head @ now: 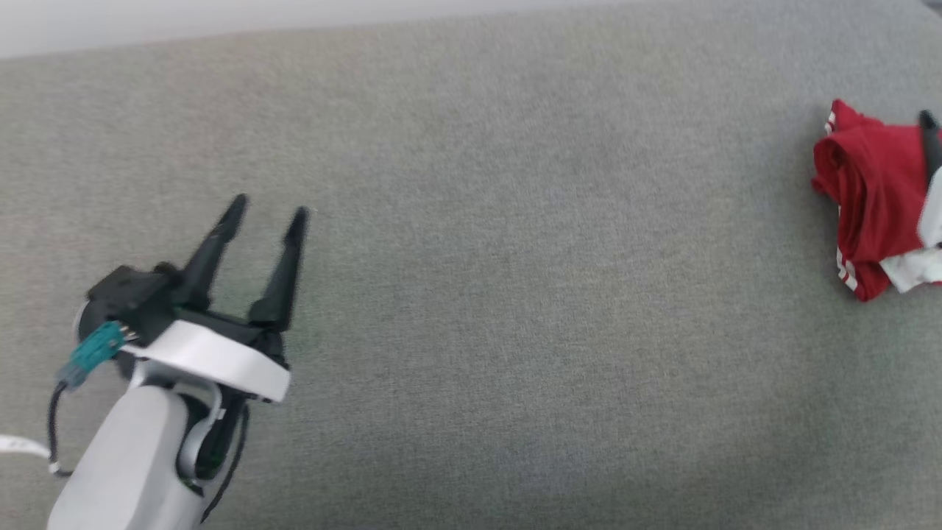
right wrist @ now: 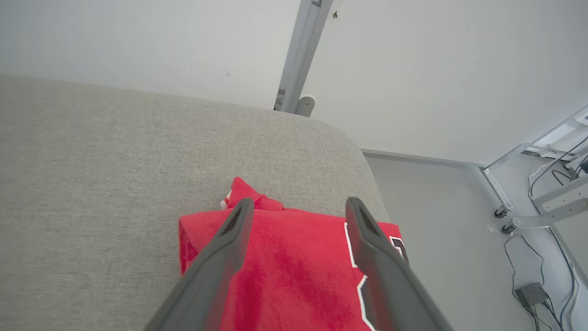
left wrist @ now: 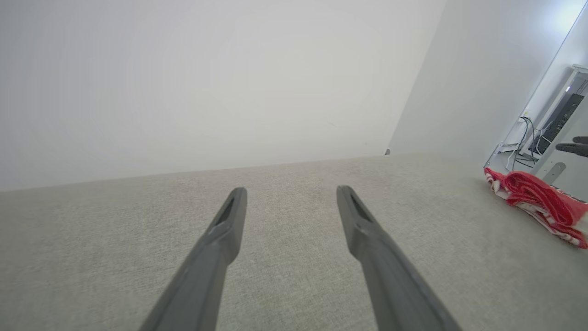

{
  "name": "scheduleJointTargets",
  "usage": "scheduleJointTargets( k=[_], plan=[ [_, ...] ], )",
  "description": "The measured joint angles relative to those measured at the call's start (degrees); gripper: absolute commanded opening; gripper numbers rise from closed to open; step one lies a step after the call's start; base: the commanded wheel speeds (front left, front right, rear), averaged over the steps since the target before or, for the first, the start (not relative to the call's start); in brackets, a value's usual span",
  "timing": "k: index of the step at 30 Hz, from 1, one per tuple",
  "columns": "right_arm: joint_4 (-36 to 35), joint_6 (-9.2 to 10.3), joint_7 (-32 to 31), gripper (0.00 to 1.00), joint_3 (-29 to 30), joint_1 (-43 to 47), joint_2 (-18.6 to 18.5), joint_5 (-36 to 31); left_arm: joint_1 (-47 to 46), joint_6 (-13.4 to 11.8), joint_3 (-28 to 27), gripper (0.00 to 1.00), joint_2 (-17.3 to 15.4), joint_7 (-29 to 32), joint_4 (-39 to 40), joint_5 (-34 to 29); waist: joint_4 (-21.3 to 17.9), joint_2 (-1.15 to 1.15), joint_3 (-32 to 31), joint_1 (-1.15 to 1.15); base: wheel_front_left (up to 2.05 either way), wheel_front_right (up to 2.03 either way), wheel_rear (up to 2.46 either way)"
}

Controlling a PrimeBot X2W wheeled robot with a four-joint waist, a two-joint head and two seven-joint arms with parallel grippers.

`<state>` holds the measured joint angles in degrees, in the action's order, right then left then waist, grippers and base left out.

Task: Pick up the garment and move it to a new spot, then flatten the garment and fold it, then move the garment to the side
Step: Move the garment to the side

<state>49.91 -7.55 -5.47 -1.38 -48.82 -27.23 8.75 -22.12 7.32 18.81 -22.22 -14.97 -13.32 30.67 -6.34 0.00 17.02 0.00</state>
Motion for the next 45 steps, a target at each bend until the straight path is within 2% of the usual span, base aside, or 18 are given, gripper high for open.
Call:
scheduleJointTargets(
  k=[11, 20, 25, 36, 45],
  plan=[
    [-12.1, 0.0, 6.6, 1.0, -3.8, 10.0, 2.7, 8.3, 6.4, 0.0, -9.7, 1.0, 2.3, 0.0, 1.1, -3.9, 1.9, 0.0, -5.4, 0.0, 0.0, 0.0, 0.0],
    [-20.3, 0.01, 12.6, 1.0, -0.6, 20.5, 6.6, 7.7, 11.5, 0.0, -16.5, 1.0, 5.1, 0.0, 3.3, -7.3, 2.3, 0.0, -8.7, 0.0, 0.0, 0.0, 0.0],
    [-26.0, 0.01, 15.1, 1.0, 2.1, 28.6, 10.2, 6.3, 14.8, 0.0, -17.8, 1.0, 6.4, 0.0, 4.4, -8.0, 2.3, 0.0, -10.6, 0.0, 0.0, 0.0, 0.0],
    [-34.6, 0.04, 17.1, 1.0, 5.2, 40.2, 15.0, 3.8, 20.0, 0.0, -20.4, 1.0, 7.1, 0.0, 5.6, -8.7, 2.3, 0.0, -14.2, 0.0, 0.0, 0.0, 0.0],
    [-38.0, 0.04, 18.3, 1.0, 6.5, 47.5, 16.8, 3.5, 26.3, 0.0, -24.7, 1.0, 8.4, 0.0, 7.0, -9.0, 3.0, 0.0, -17.0, 0.0, 0.0, 0.0, 0.0]
  ],
)
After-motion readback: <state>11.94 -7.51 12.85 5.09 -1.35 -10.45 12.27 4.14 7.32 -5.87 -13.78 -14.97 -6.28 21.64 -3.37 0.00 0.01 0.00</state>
